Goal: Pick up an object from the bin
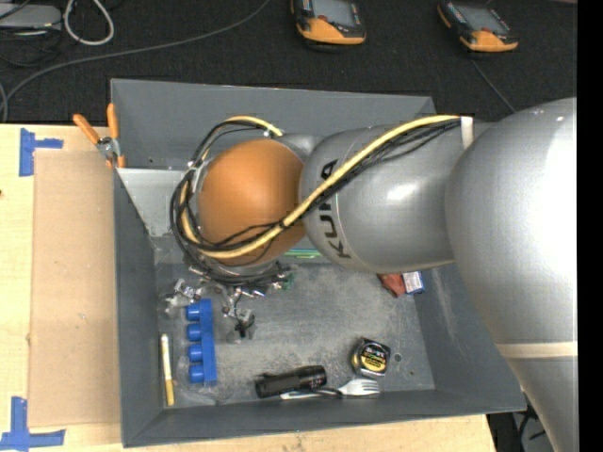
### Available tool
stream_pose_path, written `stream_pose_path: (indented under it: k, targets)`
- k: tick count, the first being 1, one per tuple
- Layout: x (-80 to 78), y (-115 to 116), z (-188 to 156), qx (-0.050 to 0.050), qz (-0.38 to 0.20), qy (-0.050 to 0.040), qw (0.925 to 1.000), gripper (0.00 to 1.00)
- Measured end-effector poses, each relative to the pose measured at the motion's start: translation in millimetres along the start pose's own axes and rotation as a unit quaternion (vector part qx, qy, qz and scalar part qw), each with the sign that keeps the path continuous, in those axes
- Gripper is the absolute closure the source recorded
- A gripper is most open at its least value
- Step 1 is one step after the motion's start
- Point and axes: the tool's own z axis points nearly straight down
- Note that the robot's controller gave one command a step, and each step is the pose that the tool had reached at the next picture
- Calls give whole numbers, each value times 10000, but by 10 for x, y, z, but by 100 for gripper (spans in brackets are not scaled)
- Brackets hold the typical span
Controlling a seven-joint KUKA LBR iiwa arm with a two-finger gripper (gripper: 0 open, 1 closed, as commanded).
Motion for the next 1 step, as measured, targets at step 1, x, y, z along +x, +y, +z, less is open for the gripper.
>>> stream_pose_path:
  k: [1]
  targets:
    - [-190, 24, 346, 9, -1317, -11, 9913, 0]
